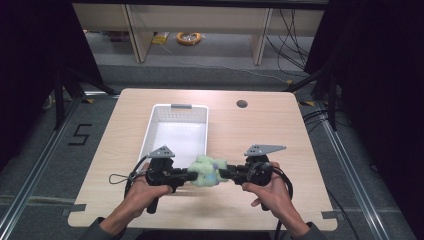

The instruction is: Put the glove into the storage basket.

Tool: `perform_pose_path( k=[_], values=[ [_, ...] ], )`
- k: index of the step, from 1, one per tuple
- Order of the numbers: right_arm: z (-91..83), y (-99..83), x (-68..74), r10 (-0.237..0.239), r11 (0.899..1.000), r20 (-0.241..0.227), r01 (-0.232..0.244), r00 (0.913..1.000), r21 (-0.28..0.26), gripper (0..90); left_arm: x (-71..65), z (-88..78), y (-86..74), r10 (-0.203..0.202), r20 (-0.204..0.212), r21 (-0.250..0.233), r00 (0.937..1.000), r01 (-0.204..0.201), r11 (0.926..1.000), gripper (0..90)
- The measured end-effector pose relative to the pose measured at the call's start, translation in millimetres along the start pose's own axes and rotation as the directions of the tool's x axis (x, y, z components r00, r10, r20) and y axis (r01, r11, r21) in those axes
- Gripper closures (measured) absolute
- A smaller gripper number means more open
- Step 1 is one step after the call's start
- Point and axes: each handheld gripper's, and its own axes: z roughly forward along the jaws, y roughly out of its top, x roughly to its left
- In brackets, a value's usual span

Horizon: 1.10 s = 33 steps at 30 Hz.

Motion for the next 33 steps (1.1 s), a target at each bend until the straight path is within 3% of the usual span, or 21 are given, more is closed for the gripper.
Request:
perform_pose_path(
  k=[5,8,16,25,28,33],
  values=[
    [12.2,19.8,2.9,0.031,0.999,-0.014,-0.03,0.9994,0.031,74.8,11.6,-11.5,11.6,-0.015,-0.028,0.004,0.9995,0.015,0.9999,76.4],
    [20.9,31.0,0.3,0.002,0.999,0.003,-0.002,1.0,0.039,74.7,19.3,-16.0,17.7,-0.021,-0.045,0.01,0.9988,0.022,0.9997,76.3],
    [48.2,54.3,-1.1,0.005,0.997,0.008,-0.006,1.0,0.078,74.8,43.2,-26.0,25.7,-0.056,-0.09,0.026,0.9944,0.059,0.9979,76.3],
    [81.9,67.9,-2.7,0.012,0.993,-0.002,-0.012,0.9999,0.116,74.8,66.9,-32.2,23.2,-0.093,-0.134,0.038,0.9867,0.099,0.9944,76.3],
    [95.3,69.4,-5.3,0.014,0.991,0.004,-0.015,0.9999,0.137,74.8,81.5,-30.3,18.1,-0.122,-0.147,0.055,0.9815,0.131,0.9898,76.3],
    [112.7,68.5,-7.1,0.031,0.985,0.017,-0.033,0.9994,0.168,74.7,93.7,-28.8,13.4,-0.143,-0.162,0.071,0.9764,0.156,0.9853,76.2]
  ],
)
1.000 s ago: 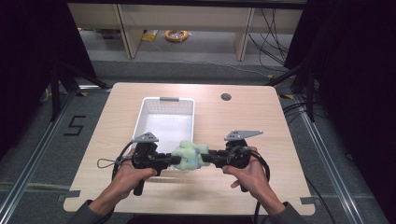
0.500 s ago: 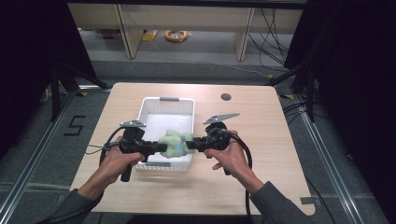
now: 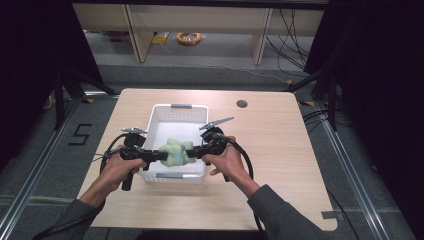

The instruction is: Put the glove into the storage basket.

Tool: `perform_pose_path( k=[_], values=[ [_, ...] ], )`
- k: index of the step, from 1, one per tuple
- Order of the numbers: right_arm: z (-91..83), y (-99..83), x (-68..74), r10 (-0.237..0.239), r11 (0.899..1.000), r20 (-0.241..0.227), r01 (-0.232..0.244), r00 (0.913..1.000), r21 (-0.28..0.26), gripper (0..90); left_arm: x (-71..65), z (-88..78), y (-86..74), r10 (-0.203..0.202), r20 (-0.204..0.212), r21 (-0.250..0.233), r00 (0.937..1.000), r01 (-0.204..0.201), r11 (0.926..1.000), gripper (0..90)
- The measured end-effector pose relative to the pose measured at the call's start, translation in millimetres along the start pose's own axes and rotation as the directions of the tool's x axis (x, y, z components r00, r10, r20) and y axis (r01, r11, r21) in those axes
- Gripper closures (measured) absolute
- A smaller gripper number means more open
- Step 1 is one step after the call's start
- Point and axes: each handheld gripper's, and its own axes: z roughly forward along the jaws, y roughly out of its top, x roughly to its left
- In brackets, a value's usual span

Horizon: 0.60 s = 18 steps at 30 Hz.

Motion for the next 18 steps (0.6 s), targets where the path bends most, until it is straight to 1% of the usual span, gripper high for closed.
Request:
perform_pose_path(
  k=[1,2,3,4,6,7,8,9,10,11,12,13,14,15,16,17,18],
  values=[
    [6.3,0.6,-1.1,0.003,1.0,0.001,-0.003,1.0,0.011,74.7,3.7,1.4,-0.6,-0.003,-0.008,0.011,1.0,0.003,0.9999,76.1],
    [6.3,0.6,-1.1,0.003,1.0,0.001,-0.003,1.0,0.011,74.7,3.7,1.4,-0.6,-0.003,-0.008,0.011,1.0,0.003,0.9999,76.0],
    [12.4,0.6,-1.9,0.008,1.0,0.006,-0.008,0.9999,0.023,74.6,6.1,3.4,-1.1,-0.01,-0.013,0.012,0.9999,0.01,0.9999,75.9],
    [14.5,0.5,-2.5,0.004,1.0,0.008,-0.004,1.0,0.026,74.5,8.4,5.1,-1.5,-0.007,-0.021,0.025,0.9998,0.007,0.9997,75.9],
    [16.7,0.2,-2.6,0.004,0.999,0.015,-0.004,0.9999,0.033,74.5,9.1,6.5,-1.9,-0.007,-0.025,0.029,0.9997,0.008,0.9995,75.8],
    [22.2,-0.6,-2.7,0.007,0.999,0.034,-0.009,0.9994,0.049,74.4,10.1,8.3,-2.7,-0.001,-0.031,0.04,0.9995,0.002,0.9992,75.8],
    [24.0,-0.9,-3.4,0.0,0.998,0.032,-0.002,0.9995,0.056,74.4,10.6,12.2,-4.7,0.002,-0.046,0.044,0.9989,0.0,0.9991,75.7],
    [24.0,-0.9,-3.4,0.0,0.998,0.032,-0.002,0.9995,0.056,74.4,10.6,12.2,-4.7,0.002,-0.046,0.044,0.9989,0.0,0.9991,75.6],
    [29.1,-1.8,-4.7,-0.003,0.997,0.043,0.0,0.9991,0.076,74.1,12.5,15.7,-6.4,0.001,-0.047,0.054,0.9989,0.002,0.9985,75.5],
    [29.1,-1.8,-4.7,-0.003,0.997,0.043,0.0,0.9991,0.076,74.1,12.5,15.7,-6.4,0.001,-0.047,0.054,0.9989,0.002,0.9985,75.4],
    [30.7,-2.0,-5.3,-0.003,0.997,0.052,-0.001,0.9986,0.08,74.0,13.6,17.7,-7.1,-0.001,-0.051,0.068,0.9987,0.004,0.9977,75.4],
    [32.7,-2.3,-5.9,-0.002,0.996,0.052,-0.003,0.9987,0.091,74.0,15.4,17.8,-7.6,0.019,-0.056,0.087,0.9983,-0.014,0.9961,75.2],
    [34.0,-2.6,-4.7,0.019,0.994,0.057,-0.025,0.9982,0.108,73.9,16.1,19.6,-8.3,0.014,-0.053,0.094,0.9985,-0.009,0.9955,75.2],
    [37.9,-3.8,-5.9,0.021,0.992,0.07,-0.03,0.9973,0.122,73.7,16.3,21.5,-9.0,0.01,-0.059,0.101,0.9982,-0.004,0.9949,75.1],
    [37.9,-3.8,-5.9,0.021,0.992,0.07,-0.03,0.9973,0.122,73.7,16.3,21.5,-9.0,0.01,-0.059,0.101,0.9982,-0.004,0.9949,75.1],
    [38.9,-3.8,-6.9,0.002,0.993,0.057,-0.008,0.9984,0.117,73.5,17.6,21.4,-8.7,0.025,-0.058,0.114,0.998,-0.018,0.9933,75.1],
    [39.6,-4.1,-5.9,0.028,0.99,0.07,-0.037,0.9972,0.14,73.4,17.7,22.2,-8.8,0.021,-0.064,0.111,0.9977,-0.014,0.9937,75.0]
  ],
)
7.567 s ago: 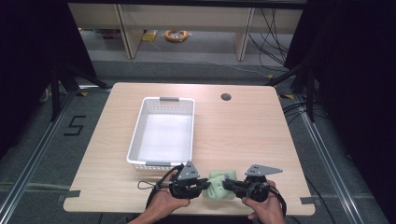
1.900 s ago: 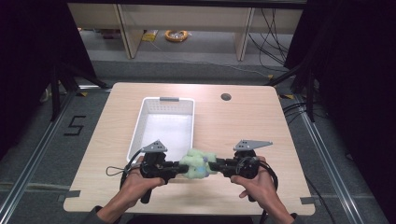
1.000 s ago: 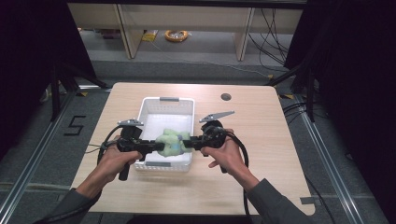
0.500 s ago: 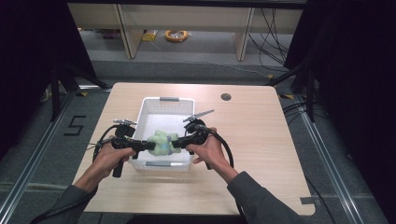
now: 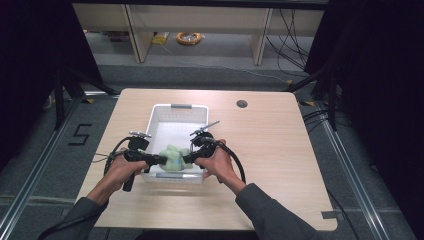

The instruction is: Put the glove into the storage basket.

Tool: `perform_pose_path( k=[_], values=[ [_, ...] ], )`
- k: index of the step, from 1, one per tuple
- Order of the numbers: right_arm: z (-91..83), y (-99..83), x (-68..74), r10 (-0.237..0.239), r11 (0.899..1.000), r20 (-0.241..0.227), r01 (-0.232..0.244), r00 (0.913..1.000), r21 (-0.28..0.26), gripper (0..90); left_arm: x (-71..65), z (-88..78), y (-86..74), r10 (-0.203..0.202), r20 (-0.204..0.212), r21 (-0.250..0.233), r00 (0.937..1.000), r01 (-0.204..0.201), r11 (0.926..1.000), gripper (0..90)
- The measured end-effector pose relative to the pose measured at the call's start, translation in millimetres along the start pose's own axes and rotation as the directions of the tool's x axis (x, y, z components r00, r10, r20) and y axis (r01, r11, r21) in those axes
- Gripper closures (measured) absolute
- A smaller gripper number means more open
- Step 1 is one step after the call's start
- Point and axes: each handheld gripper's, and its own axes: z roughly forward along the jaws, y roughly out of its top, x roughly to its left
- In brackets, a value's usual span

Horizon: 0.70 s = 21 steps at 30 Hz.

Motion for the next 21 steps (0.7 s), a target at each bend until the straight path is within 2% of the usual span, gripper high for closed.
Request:
perform_pose_path(
  k=[1,2,4,5,6,7,9,10,11,12,13,16,19,21],
  values=[
    [1.7,0.1,0.3,-0.013,1.0,-0.002,0.013,0.9999,-0.015,73.2,0.4,0.3,0.1,0.002,-0.002,0.005,1.0,-0.002,1.0,74.9],
    [2.1,0.2,0.1,-0.036,0.999,0.016,0.036,0.9992,-0.02,73.1,0.4,1.4,0.2,-0.002,-0.007,0.005,1.0,0.002,1.0,74.6],
    [3.2,0.5,1.5,-0.032,0.999,0.018,0.032,0.9993,-0.008,72.6,0.3,2.4,0.5,0.01,-0.022,0.018,0.9997,-0.009,0.9998,74.5],
    [3.5,0.6,3.8,-0.01,1.0,0.041,0.01,0.9991,0.014,72.1,-0.3,3.2,0.9,0.011,-0.027,0.021,0.9996,-0.01,0.9997,74.3],
    [3.5,0.6,3.8,-0.01,1.0,0.041,0.01,0.9991,0.014,72.1,-0.3,3.2,0.9,0.011,-0.027,0.021,0.9996,-0.01,0.9997,74.2],
    [5.2,0.9,2.6,-0.042,0.999,0.032,0.042,0.9986,0.003,72.0,-0.4,4.1,1.1,0.014,-0.025,0.025,0.9996,-0.013,0.9996,74.2],
    [7.3,1.3,2.7,-0.054,0.998,0.035,0.053,0.9979,0.017,71.2,-0.4,6.3,0.8,0.006,-0.025,0.023,0.9997,-0.005,0.9997,74.0],
    [7.3,1.3,2.7,-0.054,0.998,0.035,0.053,0.9979,0.017,71.2,-0.7,7.5,0.5,-0.005,-0.026,0.015,0.9996,0.005,0.9999,74.0],
    [7.6,1.5,3.2,-0.045,0.999,0.044,0.045,0.998,0.021,70.9,0.9,6.8,0.6,0.014,-0.027,0.04,0.9995,-0.013,0.9991,73.9],
    [7.4,1.7,4.0,-0.035,0.999,0.051,0.033,0.9981,0.032,70.6,0.4,8.3,0.1,0.001,-0.03,0.03,0.9996,-0.001,0.9995,73.7],
    [9.1,1.8,2.7,-0.055,0.998,0.052,0.054,0.9971,0.03,70.1,1.0,8.7,-0.2,0.018,-0.042,0.043,0.999,-0.016,0.999,73.4],
    [9.9,1.8,3.8,-0.048,0.998,0.051,0.046,0.9975,0.049,69.1,1.3,9.9,-0.3,0.012,-0.043,0.04,0.999,-0.01,0.9991,72.9],
    [12.0,2.4,4.1,-0.073,0.996,0.066,0.07,0.9952,0.055,67.7,1.9,10.5,0.0,0.009,-0.048,0.049,0.9988,-0.007,0.9988,71.4],
    [12.6,2.8,5.4,-0.07,0.996,0.07,0.066,0.9951,0.067,62.9,1.5,10.3,0.3,0.018,-0.058,0.057,0.9982,-0.014,0.9983,70.6]
  ],
)
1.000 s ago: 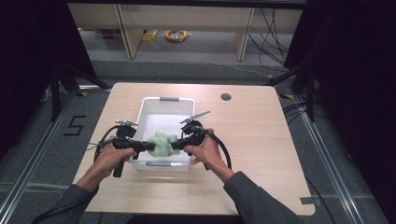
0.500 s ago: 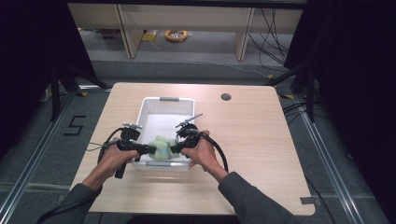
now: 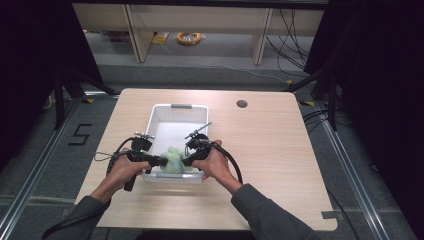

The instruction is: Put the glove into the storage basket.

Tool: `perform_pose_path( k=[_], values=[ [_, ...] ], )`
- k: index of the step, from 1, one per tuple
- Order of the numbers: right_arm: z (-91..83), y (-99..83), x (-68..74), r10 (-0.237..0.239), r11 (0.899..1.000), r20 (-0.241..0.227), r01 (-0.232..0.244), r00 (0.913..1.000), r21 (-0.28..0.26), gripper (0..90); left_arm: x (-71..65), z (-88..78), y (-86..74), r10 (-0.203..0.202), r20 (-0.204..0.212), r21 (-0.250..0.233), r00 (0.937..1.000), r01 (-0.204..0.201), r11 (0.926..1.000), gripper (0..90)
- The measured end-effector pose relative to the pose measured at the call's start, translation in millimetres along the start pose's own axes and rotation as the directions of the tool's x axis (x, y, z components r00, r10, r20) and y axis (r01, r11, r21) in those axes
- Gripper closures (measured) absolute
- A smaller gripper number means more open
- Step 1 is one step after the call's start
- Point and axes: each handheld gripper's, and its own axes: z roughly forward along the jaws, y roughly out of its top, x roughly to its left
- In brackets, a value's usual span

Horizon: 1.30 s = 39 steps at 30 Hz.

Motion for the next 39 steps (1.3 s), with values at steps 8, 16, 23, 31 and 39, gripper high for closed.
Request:
perform_pose_path(
  k=[8,16,23,31,39],
  values=[
    [-1.6,3.0,1.8,-0.016,1.0,0.042,0.016,0.999,0.005,57.3,-3.8,-4.5,5.0,-0.001,-0.042,-0.026,0.9991,0.0,0.9997,62.5],
    [-16.1,10.1,-1.0,-0.014,0.999,0.068,0.016,0.9976,-0.036,52.3,-7.1,-11.0,8.2,-0.013,-0.056,-0.053,0.9983,0.01,0.9985,54.4],
    [-29.8,10.3,-3.7,-0.007,0.998,0.044,0.01,0.999,-0.063,50.2,-8.7,-19.5,9.1,-0.021,-0.059,-0.082,0.998,0.016,0.9965,50.1],
    [-40.3,4.6,-4.5,-0.001,0.997,0.032,0.003,0.9995,-0.074,49.2,-15.6,-26.6,8.9,-0.028,-0.05,-0.105,0.9984,0.022,0.9942,42.3],
    [-52.2,-6.3,-11.1,-0.022,0.992,0.012,0.023,0.9997,-0.127,45.6,-34.6,-33.3,3.8,-0.026,0.0,-0.143,0.9997,0.026,0.9895,34.5]
  ],
)
